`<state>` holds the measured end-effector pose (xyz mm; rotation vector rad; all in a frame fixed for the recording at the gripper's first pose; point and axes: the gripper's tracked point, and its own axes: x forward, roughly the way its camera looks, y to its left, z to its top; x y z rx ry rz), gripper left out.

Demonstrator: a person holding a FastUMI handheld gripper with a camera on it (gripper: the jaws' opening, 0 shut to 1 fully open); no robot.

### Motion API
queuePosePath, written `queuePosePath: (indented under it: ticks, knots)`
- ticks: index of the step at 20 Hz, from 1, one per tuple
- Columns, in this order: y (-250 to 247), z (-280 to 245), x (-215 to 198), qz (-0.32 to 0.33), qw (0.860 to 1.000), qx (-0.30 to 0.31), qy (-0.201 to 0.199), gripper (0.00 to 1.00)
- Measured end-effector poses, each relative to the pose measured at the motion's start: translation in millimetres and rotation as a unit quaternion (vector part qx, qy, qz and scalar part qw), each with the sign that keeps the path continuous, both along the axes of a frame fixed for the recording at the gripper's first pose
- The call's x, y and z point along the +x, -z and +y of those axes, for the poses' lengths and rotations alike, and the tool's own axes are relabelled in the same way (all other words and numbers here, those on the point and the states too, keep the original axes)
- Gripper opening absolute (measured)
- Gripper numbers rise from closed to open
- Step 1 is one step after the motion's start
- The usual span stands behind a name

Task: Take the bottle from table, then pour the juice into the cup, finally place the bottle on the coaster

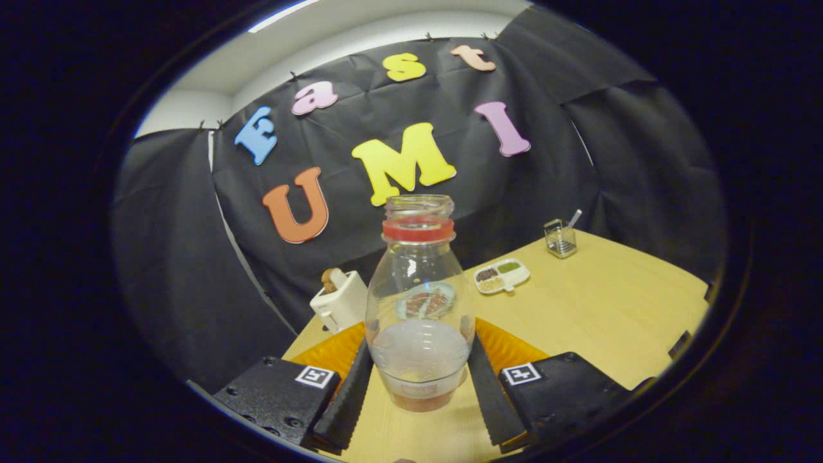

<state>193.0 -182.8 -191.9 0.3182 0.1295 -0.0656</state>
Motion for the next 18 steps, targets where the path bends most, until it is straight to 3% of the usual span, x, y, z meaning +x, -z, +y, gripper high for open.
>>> queuePosePath:
  ticks: [8, 11, 18]
  knots:
    - [46.1, 29.7, 64.5, 0.012, 0.987, -0.159, -0.009, 0.81]
    - [80.5, 46.3, 84.1, 0.025, 0.986, -0.165, -0.017, 0.81]
    - [119.1, 41.6, 110.7, 0.040, 0.984, -0.175, 0.009, 0.82]
